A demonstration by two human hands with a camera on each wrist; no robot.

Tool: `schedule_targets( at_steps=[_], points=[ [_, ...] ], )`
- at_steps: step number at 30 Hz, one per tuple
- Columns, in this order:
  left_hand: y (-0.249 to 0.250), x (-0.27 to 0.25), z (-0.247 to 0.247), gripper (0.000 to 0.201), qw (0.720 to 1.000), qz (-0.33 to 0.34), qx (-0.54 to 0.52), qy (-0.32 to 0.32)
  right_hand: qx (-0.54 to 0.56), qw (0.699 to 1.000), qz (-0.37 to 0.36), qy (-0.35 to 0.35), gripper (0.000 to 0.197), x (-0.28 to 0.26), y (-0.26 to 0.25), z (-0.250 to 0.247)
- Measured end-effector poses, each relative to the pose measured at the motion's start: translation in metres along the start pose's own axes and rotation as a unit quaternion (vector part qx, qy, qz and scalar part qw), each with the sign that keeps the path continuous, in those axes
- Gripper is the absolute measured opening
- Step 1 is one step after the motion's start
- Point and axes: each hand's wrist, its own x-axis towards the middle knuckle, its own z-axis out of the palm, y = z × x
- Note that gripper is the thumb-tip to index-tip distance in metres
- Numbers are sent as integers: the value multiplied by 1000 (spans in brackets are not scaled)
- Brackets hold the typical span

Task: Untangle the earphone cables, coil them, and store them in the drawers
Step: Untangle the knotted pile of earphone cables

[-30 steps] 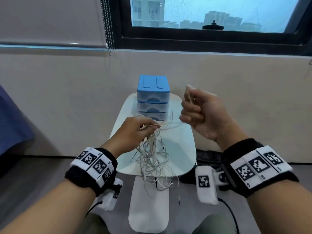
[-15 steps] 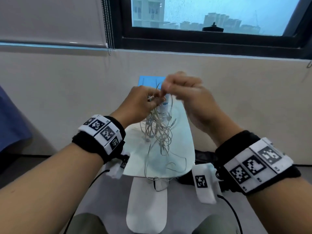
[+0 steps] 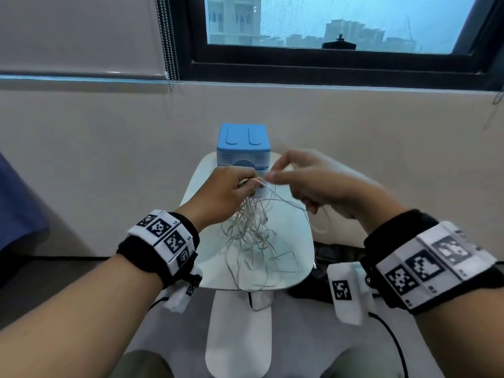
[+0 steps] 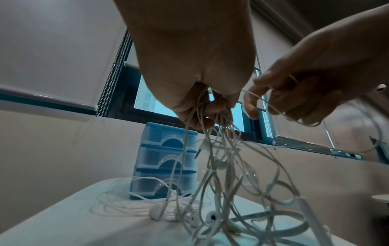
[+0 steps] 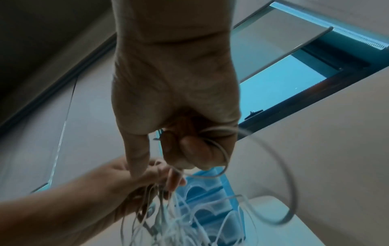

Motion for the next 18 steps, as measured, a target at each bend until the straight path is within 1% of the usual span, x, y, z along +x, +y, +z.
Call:
schedule_targets(
  at_steps=[1, 3, 4, 5, 6, 8, 10, 12, 13, 14, 15, 16, 18],
  points=[
    [1, 0, 2, 20, 1000, 0, -5, -6, -56, 998, 7, -7, 33, 2, 4, 6],
    [5, -1, 4, 20, 1000, 4, -5, -12, -149, 989, 4, -20, 27, 4, 7, 17],
    [6, -1, 6, 21, 1000, 7, 0, -13, -169, 985, -2, -26, 25, 5, 8, 21],
    [7, -2, 6, 23, 1000, 9, 4, -14, -159, 987, -9, -30, 25, 6, 10, 23],
    [6, -4, 7, 24, 1000, 11, 7, -16, -117, 993, -15, -29, 26, 6, 10, 24],
    [2, -7, 8, 22, 999, 15, 21, -19, 4, 999, -46, -3, 29, 6, 9, 20],
    [-4, -11, 9, 16, 999, 3, 28, -15, 117, 988, -93, 24, 32, 5, 5, 13],
    [-9, -14, 9, 12, 1000, -12, 25, -8, 192, 971, -132, 52, 34, 4, 2, 8],
    [-11, -16, 9, 11, 999, -21, 23, -12, 207, 965, -138, 82, 34, 3, 1, 6],
    [-13, -18, 8, 10, 999, -30, 21, -22, 214, 959, -136, 129, 34, 5, 2, 4],
    [-14, -22, 8, 9, 998, -38, 19, -36, 225, 946, -127, 195, 33, 7, 3, 3],
    [-16, -26, 7, 8, 998, -45, 17, -52, 243, 925, -115, 270, 29, 9, 6, 0],
    [-20, -35, 6, 6, 996, -44, 16, -72, 280, 863, -109, 407, 16, 12, 14, -11]
  ],
)
